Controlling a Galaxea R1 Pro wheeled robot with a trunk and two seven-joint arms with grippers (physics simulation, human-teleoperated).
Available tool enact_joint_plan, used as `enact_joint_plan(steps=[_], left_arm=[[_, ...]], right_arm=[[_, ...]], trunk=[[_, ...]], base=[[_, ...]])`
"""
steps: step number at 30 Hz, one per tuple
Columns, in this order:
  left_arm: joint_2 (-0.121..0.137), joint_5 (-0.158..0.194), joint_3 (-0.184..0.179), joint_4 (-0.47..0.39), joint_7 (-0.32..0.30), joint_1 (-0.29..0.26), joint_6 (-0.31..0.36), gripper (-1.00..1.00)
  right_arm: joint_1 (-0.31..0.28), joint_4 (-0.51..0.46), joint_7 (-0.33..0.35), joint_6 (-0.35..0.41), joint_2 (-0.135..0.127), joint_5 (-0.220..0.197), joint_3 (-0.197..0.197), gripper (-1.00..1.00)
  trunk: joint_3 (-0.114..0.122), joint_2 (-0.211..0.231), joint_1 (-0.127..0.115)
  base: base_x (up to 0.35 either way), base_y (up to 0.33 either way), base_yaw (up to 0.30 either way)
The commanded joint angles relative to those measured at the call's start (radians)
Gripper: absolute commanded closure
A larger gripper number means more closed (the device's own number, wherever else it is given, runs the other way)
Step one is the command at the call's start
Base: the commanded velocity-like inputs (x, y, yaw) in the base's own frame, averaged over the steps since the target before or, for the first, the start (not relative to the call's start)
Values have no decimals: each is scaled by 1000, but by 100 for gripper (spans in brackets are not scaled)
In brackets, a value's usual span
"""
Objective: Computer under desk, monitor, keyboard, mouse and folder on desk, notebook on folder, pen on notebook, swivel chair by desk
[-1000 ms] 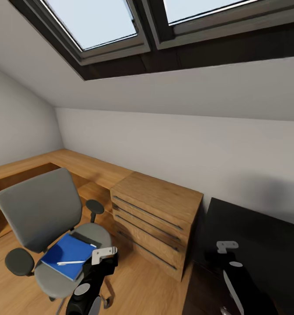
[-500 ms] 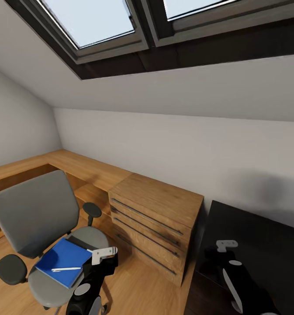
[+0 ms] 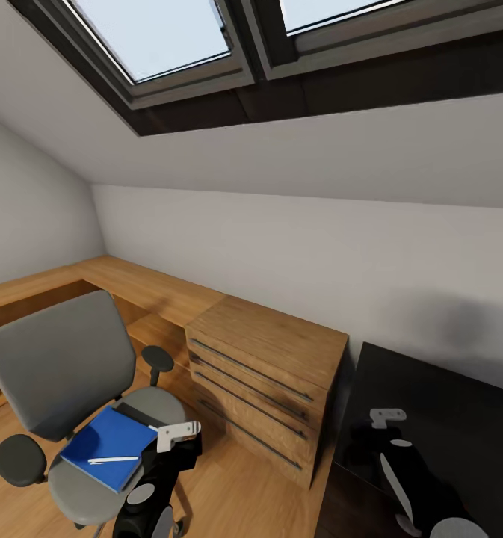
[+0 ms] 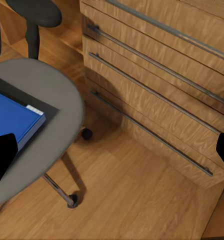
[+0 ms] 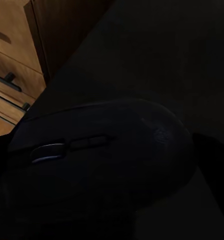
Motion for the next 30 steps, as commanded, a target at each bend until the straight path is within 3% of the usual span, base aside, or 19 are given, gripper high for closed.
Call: enact_joint_plan(steps=[1, 8, 9, 27, 29, 30], left_arm=[[0, 10, -2, -1, 9, -1, 3, -100], [1, 11, -2, -6, 10, -1, 1, -100], [1, 11, -2, -6, 10, -1, 1, -100], [2, 10, -2, -7, 10, -1, 1, -100], [2, 10, -2, -7, 10, -1, 1, -100], [2, 10, -2, -7, 10, -1, 1, -100]], right_arm=[[-1, -1, 0, 6, 0, 8, -1, 100], [-1, 0, 0, 7, 0, 8, -1, 100], [-1, 0, 0, 7, 0, 8, -1, -100], [-2, -10, 2, 6, -4, 8, -2, -100], [-2, -33, 2, 6, -5, 6, -3, -100], [0, -90, 2, 10, -4, 6, -7, -100]], trunk=[[-1, -1, 0], [-1, -1, 0], [-1, -1, 0], [-1, -1, 0], [-1, -1, 0], [-1, -1, 0]], base=[[0, 0, 0], [0, 0, 0], [0, 0, 0], [0, 0, 0], [0, 0, 0], [0, 0, 0]])
